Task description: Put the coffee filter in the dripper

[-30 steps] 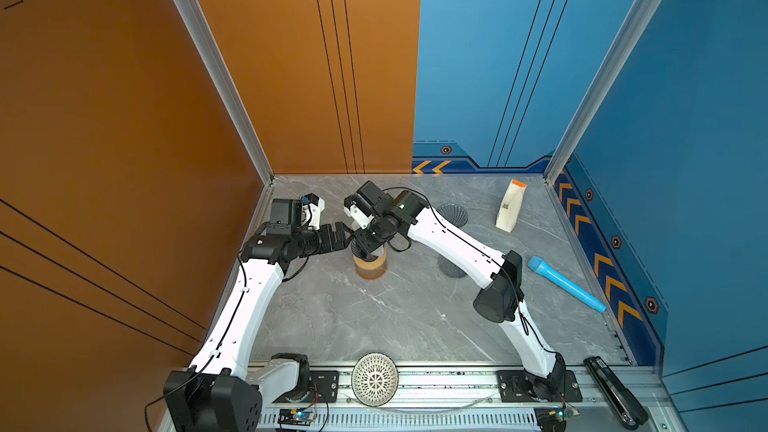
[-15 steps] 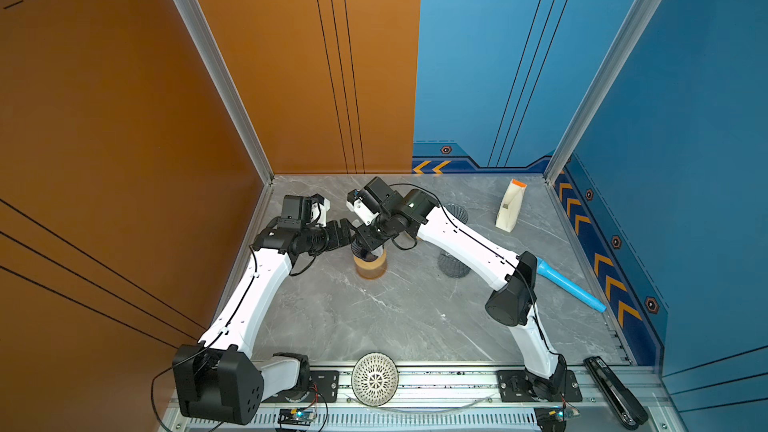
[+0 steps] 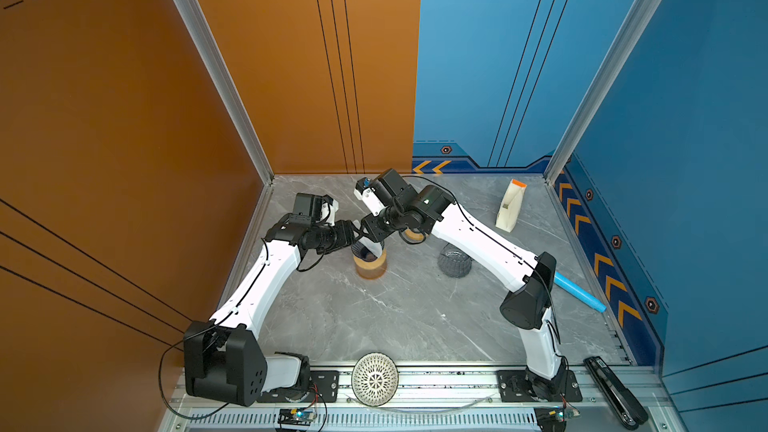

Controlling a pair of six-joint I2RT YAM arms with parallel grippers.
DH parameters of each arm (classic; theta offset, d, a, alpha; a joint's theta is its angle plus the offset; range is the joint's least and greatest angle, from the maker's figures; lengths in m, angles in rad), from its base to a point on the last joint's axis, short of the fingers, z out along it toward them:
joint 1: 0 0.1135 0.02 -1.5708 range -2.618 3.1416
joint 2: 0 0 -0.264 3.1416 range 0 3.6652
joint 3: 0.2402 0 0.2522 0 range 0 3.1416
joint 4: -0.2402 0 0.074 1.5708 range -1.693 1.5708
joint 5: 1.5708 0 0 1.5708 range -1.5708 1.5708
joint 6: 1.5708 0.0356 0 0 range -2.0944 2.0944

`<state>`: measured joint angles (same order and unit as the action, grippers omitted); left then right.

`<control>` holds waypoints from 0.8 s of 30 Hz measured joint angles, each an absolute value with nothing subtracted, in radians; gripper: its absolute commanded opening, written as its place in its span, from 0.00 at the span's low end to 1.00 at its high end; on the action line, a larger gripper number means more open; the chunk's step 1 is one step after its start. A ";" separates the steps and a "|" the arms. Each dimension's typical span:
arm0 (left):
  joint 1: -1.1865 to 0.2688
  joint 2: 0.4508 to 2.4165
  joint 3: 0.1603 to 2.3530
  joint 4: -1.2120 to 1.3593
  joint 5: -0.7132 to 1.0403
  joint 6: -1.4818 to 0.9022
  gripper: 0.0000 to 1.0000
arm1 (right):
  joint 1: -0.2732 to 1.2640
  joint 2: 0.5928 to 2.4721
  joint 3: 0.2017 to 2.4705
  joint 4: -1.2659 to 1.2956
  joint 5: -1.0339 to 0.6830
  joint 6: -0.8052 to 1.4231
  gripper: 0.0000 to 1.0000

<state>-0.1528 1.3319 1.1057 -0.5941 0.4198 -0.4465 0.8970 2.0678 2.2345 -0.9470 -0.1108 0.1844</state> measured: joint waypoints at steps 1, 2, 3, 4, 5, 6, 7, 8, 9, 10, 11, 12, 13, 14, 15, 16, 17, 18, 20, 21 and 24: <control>-0.153 1.333 1.106 -0.595 0.420 -0.447 0.59 | 0.896 2.068 2.230 -0.947 -0.108 0.185 0.47; -0.153 1.334 1.106 -0.594 0.419 -0.447 0.55 | 0.895 2.068 2.225 -0.947 -0.105 0.185 0.46; -0.153 1.334 1.106 -0.594 0.420 -0.445 0.53 | 0.895 2.068 2.222 -0.947 -0.101 0.185 0.46; -0.153 1.334 1.106 -0.594 0.420 -0.445 0.51 | 0.895 2.068 2.218 -0.947 -0.097 0.186 0.45; -0.153 1.335 1.106 -0.594 0.420 -0.445 0.48 | 0.895 2.068 2.215 -0.947 -0.089 0.189 0.45; -0.154 1.336 1.107 -0.594 0.420 -0.444 0.46 | 0.895 2.068 2.214 -0.947 -0.082 0.191 0.44; -0.154 1.338 1.109 -0.594 0.420 -0.442 0.45 | 0.895 2.068 2.212 -0.947 -0.076 0.193 0.44; -0.154 1.340 1.110 -0.594 0.420 -0.442 0.44 | 0.895 2.068 2.211 -0.947 -0.074 0.200 0.43; -0.154 1.342 1.112 -0.594 0.420 -0.442 0.43 | 0.894 2.070 2.211 -0.946 -0.073 0.202 0.42; -0.154 1.345 1.115 -0.594 0.420 -0.442 0.42 | 0.893 2.072 2.211 -0.945 -0.074 0.206 0.41; -0.154 1.350 1.119 -0.594 0.420 -0.442 0.41 | 0.891 2.076 2.211 -0.943 -0.073 0.209 0.41; -0.154 1.354 1.122 -0.594 0.420 -0.442 0.39 | 0.889 2.080 2.211 -0.941 -0.073 0.212 0.40; -0.154 1.359 1.125 -0.594 0.420 -0.440 0.36 | 0.887 2.086 2.211 -0.941 -0.073 0.213 0.40; -0.154 1.364 1.127 -0.594 0.420 -0.435 0.34 | 0.886 2.094 2.211 -0.941 -0.074 0.216 0.39; -0.154 1.368 1.129 -0.594 0.421 -0.433 0.34 | 0.884 2.101 2.211 -0.941 -0.073 0.219 0.39; -0.154 1.373 1.131 -0.594 0.420 -0.432 0.34 | 0.883 2.110 2.211 -0.941 -0.073 0.220 0.39; -0.154 1.377 1.134 -0.595 0.420 -0.432 0.34 | 0.882 2.119 2.211 -0.941 -0.073 0.223 0.39; -0.154 1.382 1.137 -0.595 0.420 -0.430 0.34 | 0.882 2.125 2.211 -0.941 -0.073 0.226 0.39; -0.154 1.393 1.151 -0.597 0.421 -0.423 0.34 | 0.882 2.136 2.210 -0.941 -0.071 0.227 0.38; -0.154 1.399 1.160 -0.601 0.421 -0.418 0.34 | 0.882 2.138 2.210 -0.941 -0.068 0.228 0.38; -0.154 1.419 1.187 -0.605 0.423 -0.407 0.34 | 0.881 2.140 2.209 -0.941 -0.051 0.235 0.38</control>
<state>-0.1535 1.4185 1.1870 -0.6052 0.4232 -0.4072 0.8806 2.1399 2.2089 -0.9409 -0.0513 0.2348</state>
